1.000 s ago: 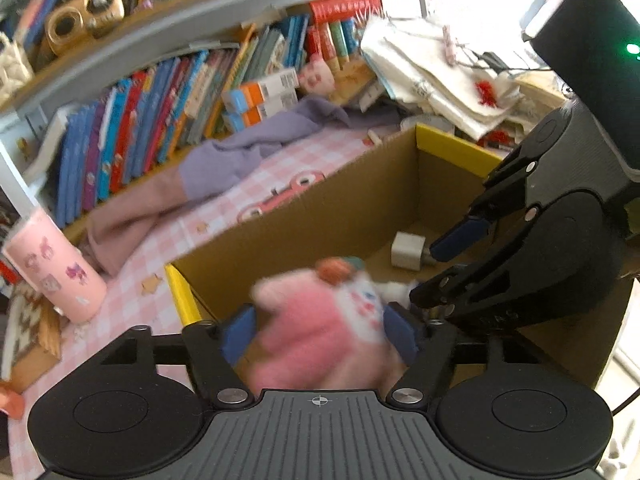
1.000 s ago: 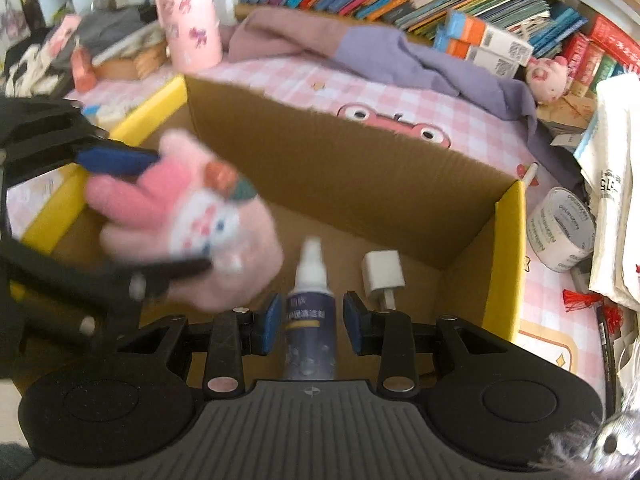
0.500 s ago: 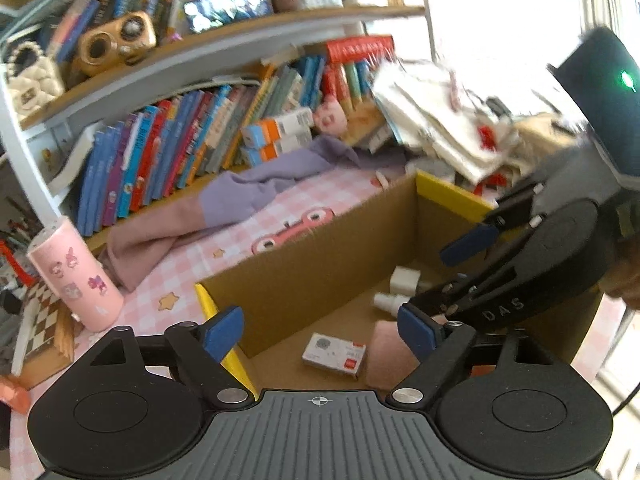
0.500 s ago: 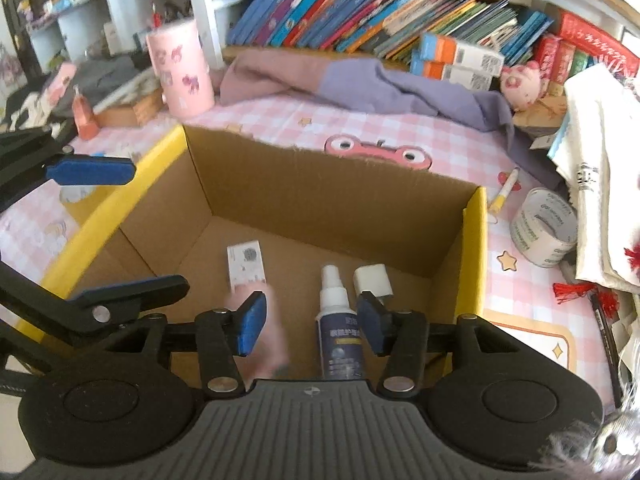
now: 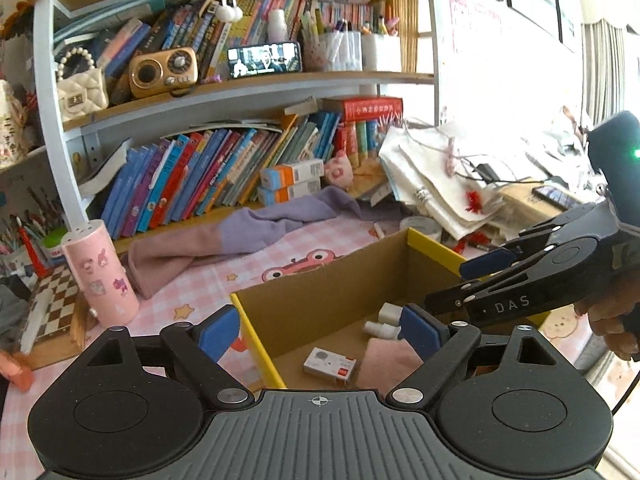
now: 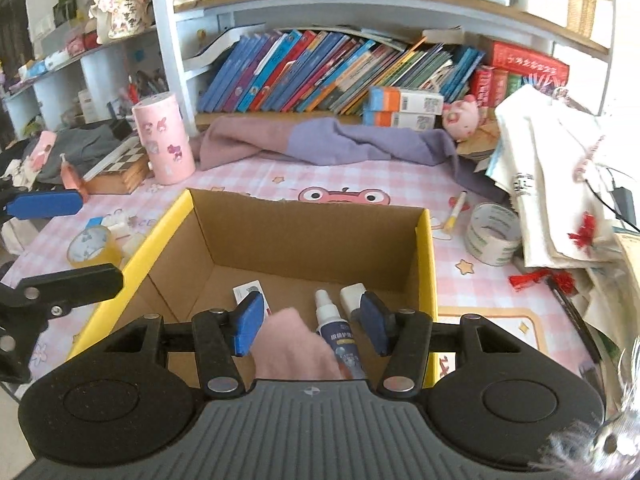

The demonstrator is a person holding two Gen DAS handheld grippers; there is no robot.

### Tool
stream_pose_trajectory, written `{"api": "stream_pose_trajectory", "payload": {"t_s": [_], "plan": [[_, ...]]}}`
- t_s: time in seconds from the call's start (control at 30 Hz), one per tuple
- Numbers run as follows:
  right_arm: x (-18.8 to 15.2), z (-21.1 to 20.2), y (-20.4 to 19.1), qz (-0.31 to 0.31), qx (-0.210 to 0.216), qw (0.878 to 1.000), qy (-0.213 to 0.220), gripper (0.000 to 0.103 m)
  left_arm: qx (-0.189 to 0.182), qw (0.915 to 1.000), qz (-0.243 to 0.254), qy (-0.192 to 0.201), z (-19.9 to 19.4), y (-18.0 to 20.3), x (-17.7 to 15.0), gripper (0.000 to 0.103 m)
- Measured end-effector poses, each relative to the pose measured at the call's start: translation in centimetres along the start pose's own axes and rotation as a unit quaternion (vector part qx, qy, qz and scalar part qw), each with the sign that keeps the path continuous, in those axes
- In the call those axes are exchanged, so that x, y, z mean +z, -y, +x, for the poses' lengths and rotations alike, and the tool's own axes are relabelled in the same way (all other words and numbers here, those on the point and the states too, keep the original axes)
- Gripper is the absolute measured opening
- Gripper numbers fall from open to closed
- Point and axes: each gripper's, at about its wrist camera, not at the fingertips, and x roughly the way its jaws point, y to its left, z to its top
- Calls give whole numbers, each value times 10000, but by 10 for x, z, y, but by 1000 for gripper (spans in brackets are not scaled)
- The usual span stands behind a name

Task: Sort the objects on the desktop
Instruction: 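Withdraw both open tools from the yellow box back over the table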

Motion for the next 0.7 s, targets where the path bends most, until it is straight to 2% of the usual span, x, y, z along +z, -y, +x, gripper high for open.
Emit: {"api": "stream_pose_trajectory", "payload": {"t_s": [0.37,0.7], "plan": [[-23,-42,-31,96,-421,9985,329,55,-236,9993,-116,278,-40,-12,-20,90],[-46,-66,-60,298,-765,9958,407,55,-431,9987,-178,216,-69,-23,-47,90]]}}
